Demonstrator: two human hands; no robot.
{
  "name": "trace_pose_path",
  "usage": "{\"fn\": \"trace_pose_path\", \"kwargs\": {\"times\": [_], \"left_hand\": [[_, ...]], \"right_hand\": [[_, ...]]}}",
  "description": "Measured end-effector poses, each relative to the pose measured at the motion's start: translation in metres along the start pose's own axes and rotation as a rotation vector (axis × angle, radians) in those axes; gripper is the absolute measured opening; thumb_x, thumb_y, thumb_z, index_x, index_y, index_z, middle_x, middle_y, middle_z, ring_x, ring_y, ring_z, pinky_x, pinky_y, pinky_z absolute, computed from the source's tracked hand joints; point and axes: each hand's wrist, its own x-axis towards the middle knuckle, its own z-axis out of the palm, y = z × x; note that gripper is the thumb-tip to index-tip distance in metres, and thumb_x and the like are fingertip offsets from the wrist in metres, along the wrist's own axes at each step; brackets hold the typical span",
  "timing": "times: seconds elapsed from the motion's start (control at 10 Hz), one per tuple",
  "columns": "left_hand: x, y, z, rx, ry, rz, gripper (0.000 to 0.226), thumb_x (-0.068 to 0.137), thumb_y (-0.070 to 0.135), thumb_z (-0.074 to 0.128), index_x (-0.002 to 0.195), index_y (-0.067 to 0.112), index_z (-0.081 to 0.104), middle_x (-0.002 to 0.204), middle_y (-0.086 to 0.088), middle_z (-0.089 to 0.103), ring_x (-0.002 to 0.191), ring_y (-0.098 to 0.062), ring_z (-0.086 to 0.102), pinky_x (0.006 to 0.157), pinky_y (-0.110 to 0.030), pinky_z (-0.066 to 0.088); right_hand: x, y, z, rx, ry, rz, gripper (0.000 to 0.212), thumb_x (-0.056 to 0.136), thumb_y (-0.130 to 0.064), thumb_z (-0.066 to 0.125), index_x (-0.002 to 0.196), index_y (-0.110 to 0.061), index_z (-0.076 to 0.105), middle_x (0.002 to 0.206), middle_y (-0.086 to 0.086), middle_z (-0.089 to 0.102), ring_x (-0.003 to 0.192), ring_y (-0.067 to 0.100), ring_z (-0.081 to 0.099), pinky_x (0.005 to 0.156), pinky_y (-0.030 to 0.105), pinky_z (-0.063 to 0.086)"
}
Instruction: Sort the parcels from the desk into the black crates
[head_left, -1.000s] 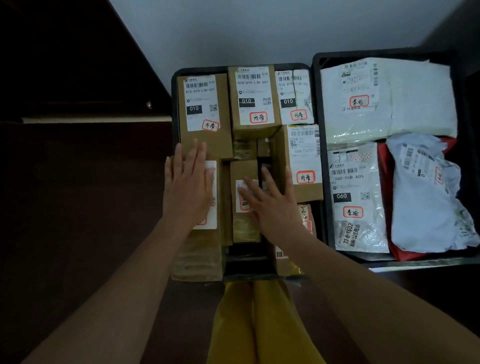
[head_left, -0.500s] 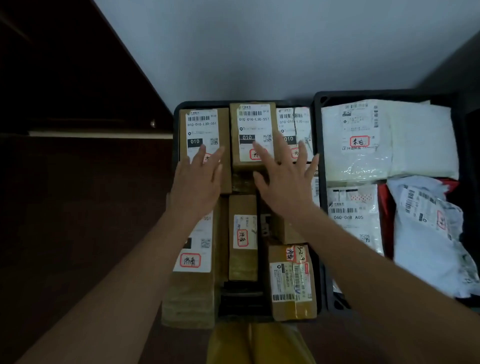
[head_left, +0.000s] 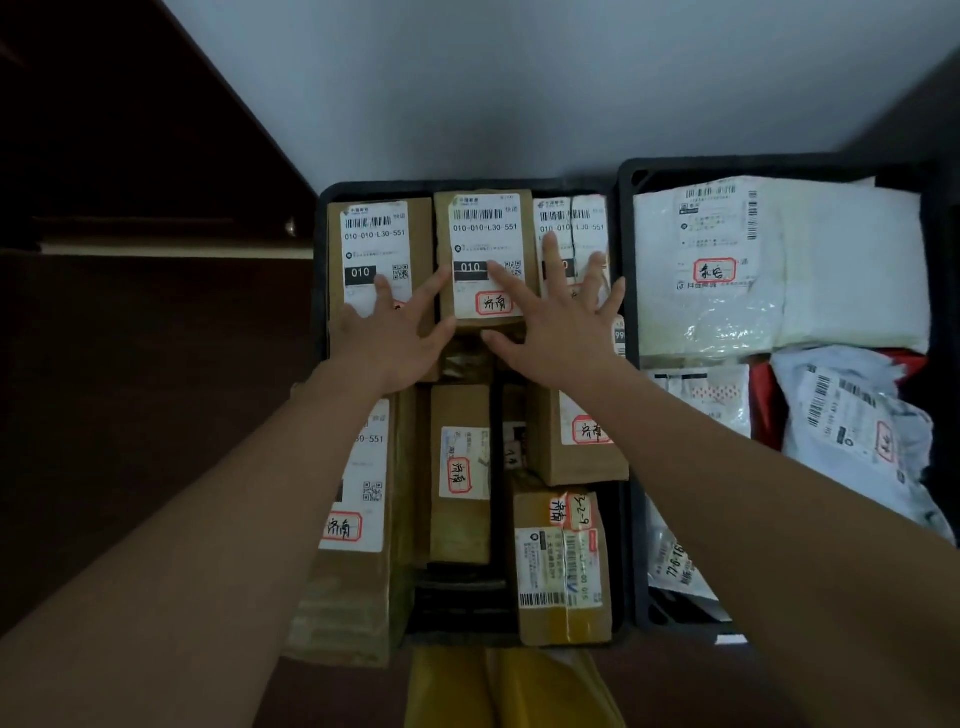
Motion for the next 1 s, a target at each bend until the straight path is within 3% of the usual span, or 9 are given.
{"fn": "trace_pose_path", "kwargs": {"times": [0.1,0.2,0.3,0.4,0.5,0.6,0.7,0.8,1.0], "left_hand": [[-0.022,-0.001,-0.004,-0.062,0.054,0.009,0.058,0.096,0.066,0.018,0.145,0.059,-0.014,0.164,-0.009,-0.011,0.148,-0.044,-0.004,0.117,-0.062,-0.001],[-0.067,0.003,0.024,-0.108,0.378,0.049,0.060,0.100,0.055,0.023,0.154,0.044,-0.001,0.164,-0.012,-0.004,0.150,-0.038,-0.006,0.118,-0.059,0.000],[-0.111,-0.001,0.075,-0.188,0.510,-0.010,0.065,0.099,0.055,0.025,0.156,0.029,0.011,0.163,-0.015,0.001,0.150,-0.037,-0.005,0.119,-0.057,0.003],[-0.124,-0.017,0.119,-0.087,0.453,-0.039,0.070,0.098,0.057,0.021,0.156,0.019,0.011,0.163,-0.017,0.006,0.149,-0.040,-0.002,0.117,-0.063,0.011],[-0.115,-0.019,0.133,0.020,0.482,-0.019,0.074,0.097,0.055,0.027,0.156,0.016,0.009,0.163,-0.019,0.005,0.149,-0.043,-0.001,0.118,-0.062,0.009],[-0.113,-0.012,0.136,0.057,0.485,-0.019,0.079,0.096,0.058,0.030,0.157,0.015,0.005,0.163,-0.019,0.001,0.149,-0.043,-0.005,0.118,-0.058,-0.001],[-0.117,-0.013,0.129,0.036,0.416,0.001,0.084,0.096,0.064,0.025,0.156,0.018,-0.011,0.162,-0.015,-0.018,0.146,-0.039,-0.022,0.115,-0.054,-0.013],[-0.133,-0.022,0.113,-0.038,0.337,0.063,0.085,0.095,0.066,0.025,0.155,0.023,-0.018,0.159,-0.010,-0.031,0.143,-0.033,-0.032,0.117,-0.052,-0.016],[-0.227,-0.033,0.118,-0.091,0.494,0.179,0.079,0.096,0.065,0.020,0.155,0.025,-0.015,0.160,-0.007,-0.029,0.146,-0.028,-0.029,0.117,-0.046,-0.015]], "right_hand": [[-0.029,0.000,0.001,0.059,0.129,-0.036,0.081,0.090,-0.072,0.040,0.151,-0.051,-0.009,0.163,0.004,-0.023,0.147,0.043,-0.020,0.113,0.071,-0.006],[-0.089,-0.005,0.022,0.167,0.224,-0.018,0.080,0.091,-0.066,0.041,0.154,-0.048,-0.005,0.164,0.004,-0.019,0.148,0.041,-0.019,0.113,0.071,-0.005],[-0.153,-0.014,0.062,0.204,0.242,0.017,0.075,0.091,-0.065,0.040,0.155,-0.044,0.008,0.166,0.006,-0.009,0.149,0.041,-0.013,0.113,0.071,0.001],[-0.189,-0.015,0.099,0.142,0.211,0.038,0.070,0.092,-0.063,0.040,0.155,-0.042,0.019,0.166,0.008,0.001,0.150,0.043,-0.003,0.111,0.073,0.012],[-0.189,-0.014,0.118,0.068,0.178,0.003,0.068,0.093,-0.063,0.035,0.155,-0.041,0.019,0.166,0.010,0.003,0.150,0.044,-0.002,0.110,0.072,0.019],[-0.184,-0.020,0.121,0.035,0.130,0.006,0.068,0.093,-0.064,0.025,0.156,-0.042,0.011,0.166,0.010,-0.004,0.149,0.044,-0.009,0.113,0.071,0.013],[-0.187,-0.021,0.115,0.043,0.083,0.016,0.066,0.097,-0.063,0.025,0.154,-0.046,-0.002,0.163,0.005,-0.023,0.144,0.040,-0.029,0.114,0.070,0.001],[-0.194,-0.022,0.093,0.055,0.009,0.017,0.068,0.098,-0.064,0.026,0.152,-0.048,-0.011,0.158,0.000,-0.035,0.141,0.037,-0.036,0.114,0.069,-0.007],[-0.258,-0.047,0.048,0.074,0.130,0.054,0.064,0.102,-0.056,0.027,0.152,-0.048,-0.012,0.160,-0.001,-0.030,0.145,0.035,-0.029,0.113,0.066,-0.012]]}}
